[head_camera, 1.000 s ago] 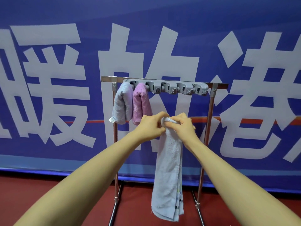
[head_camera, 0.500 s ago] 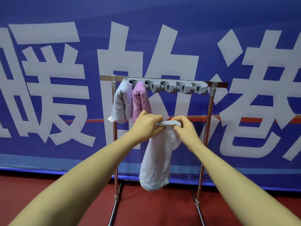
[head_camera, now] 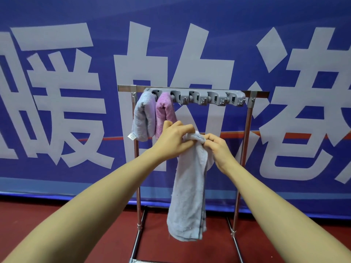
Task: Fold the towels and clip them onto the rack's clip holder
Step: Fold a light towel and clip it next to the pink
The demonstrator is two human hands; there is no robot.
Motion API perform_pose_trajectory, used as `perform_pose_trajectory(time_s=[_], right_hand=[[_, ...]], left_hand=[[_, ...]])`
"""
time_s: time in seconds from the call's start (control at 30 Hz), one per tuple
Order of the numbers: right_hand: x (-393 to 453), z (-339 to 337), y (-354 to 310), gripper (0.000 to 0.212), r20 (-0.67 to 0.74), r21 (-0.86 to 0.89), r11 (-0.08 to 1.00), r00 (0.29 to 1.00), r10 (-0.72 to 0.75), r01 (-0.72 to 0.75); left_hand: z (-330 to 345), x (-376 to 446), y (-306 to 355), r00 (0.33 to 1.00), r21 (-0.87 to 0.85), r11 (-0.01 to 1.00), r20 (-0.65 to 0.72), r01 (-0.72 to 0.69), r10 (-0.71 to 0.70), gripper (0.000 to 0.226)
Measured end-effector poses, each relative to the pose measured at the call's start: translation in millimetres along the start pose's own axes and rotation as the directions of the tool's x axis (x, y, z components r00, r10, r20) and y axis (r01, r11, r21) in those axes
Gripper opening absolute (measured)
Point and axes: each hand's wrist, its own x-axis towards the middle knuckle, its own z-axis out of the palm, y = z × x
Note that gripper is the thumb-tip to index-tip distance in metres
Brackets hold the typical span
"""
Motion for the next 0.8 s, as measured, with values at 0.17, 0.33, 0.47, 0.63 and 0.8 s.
perform_pose_trajectory(time_s=[0.17,0.33,0.47,0.63,0.8], right_hand=[[2.2,-3.3,2.9,0.019,-0.016,0.083,0.995,0.998,0.053,-0.051],[-1.0,-6.8,-2.8,0.02,-0.145,-0.028,0.997,0.987,-0.073,0.07],[-3.7,-6.6,-10.2,0.013,-0.09,-0.161,0.97,0.976,-0.197,0.181],[-2.3,0.0,-12.6,0.02,-0.051,-0.251,0.936,0.963,-0.266,0.246],[1.2,1.5,-20.7,0.024,-0.051,-0.324,0.909,0.954,-0.294,0.262]], left_hand=[[-1.8,-1.7,-3.4,0.993,0.024,0.995,0.081,-0.093,0.091,0.034],[-2.9,-1.1,-7.2,0.989,0.069,0.995,0.135,-0.076,0.066,0.027],[-6.1,0.5,-20.2,0.969,0.276,0.949,0.23,-0.152,0.088,0.025],[-7.1,-3.7,-18.5,0.967,0.444,0.876,0.238,-0.188,0.087,0.036],[1.8,-10.6,-14.6,0.977,0.123,0.976,0.091,0.181,-0.193,0.023]])
